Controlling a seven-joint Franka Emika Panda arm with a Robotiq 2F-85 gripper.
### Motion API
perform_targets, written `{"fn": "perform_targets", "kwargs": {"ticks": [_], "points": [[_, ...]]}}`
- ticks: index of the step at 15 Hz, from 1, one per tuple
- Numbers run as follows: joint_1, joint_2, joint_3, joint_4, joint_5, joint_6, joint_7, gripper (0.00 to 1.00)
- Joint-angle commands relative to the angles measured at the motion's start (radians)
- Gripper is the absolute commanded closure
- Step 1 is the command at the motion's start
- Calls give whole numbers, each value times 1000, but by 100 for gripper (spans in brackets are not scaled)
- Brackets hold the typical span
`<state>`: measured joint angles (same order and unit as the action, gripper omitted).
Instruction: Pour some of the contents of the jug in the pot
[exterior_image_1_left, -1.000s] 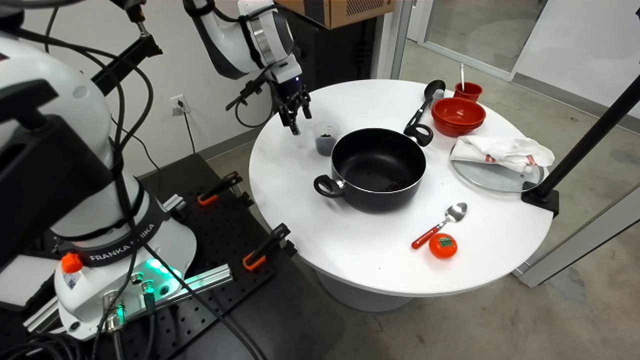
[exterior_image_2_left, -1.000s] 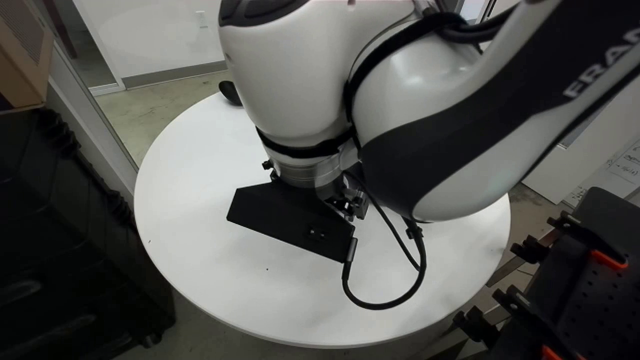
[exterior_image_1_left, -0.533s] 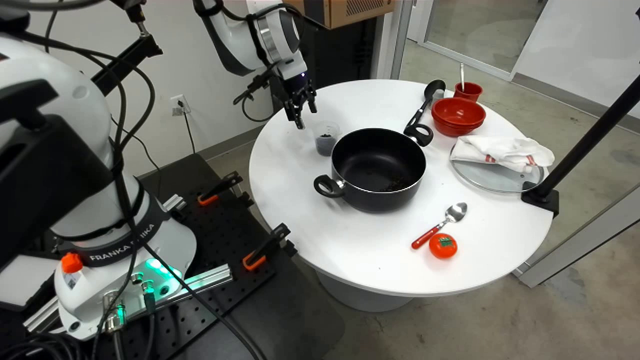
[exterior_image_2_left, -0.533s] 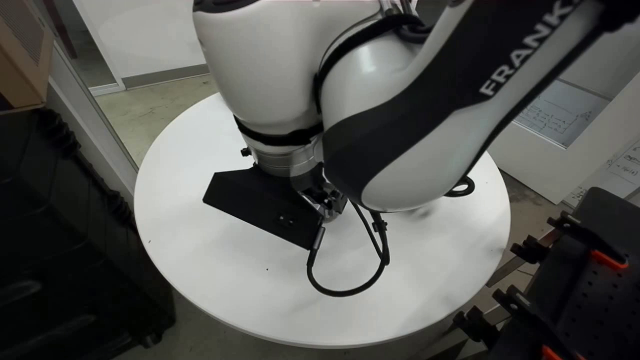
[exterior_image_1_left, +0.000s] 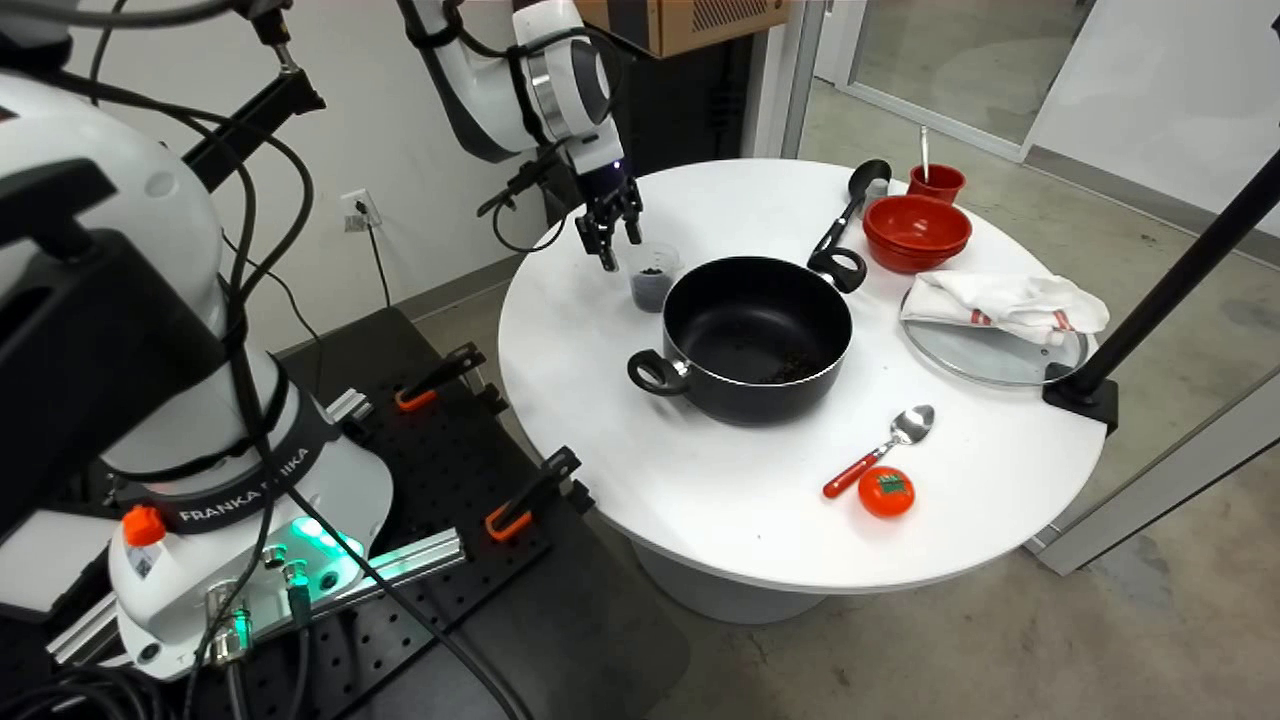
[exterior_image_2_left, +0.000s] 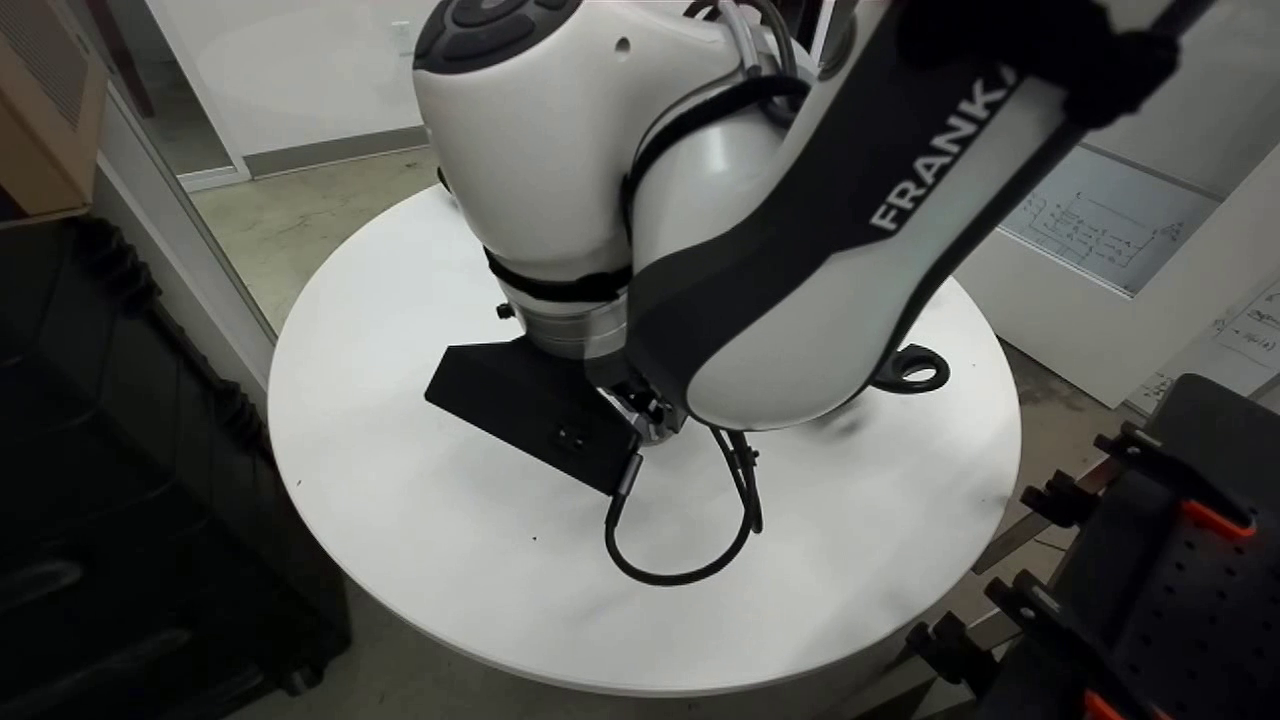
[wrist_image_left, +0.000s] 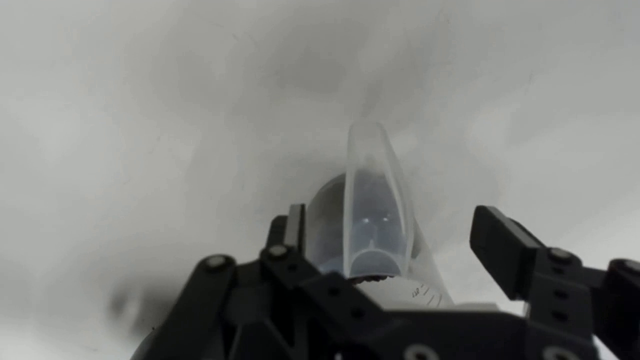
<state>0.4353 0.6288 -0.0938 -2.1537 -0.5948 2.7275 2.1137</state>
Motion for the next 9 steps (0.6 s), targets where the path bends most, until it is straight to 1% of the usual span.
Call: {"fn": "perform_targets", "kwargs": {"ticks": [1,2,3,4,5,6,7,8,9], "points": [[8,11,-10,17,43,-9,-43,46],[7,8,-7,15,49,-12,-54,55],[6,5,-6,12,55,-12,-66,15],[7,3,-6,11,60,-12,-76,16],[4,0,-2,8,67,-12,-91,16],[0,-6,3,3,77,-12,-105,10],[-2,-13,6,-1,86,-8,-121,3],[-1,-18,8,-3,98,-9,-135,14],[-3,-21,11,-4,113,-9,-153,40]]}}
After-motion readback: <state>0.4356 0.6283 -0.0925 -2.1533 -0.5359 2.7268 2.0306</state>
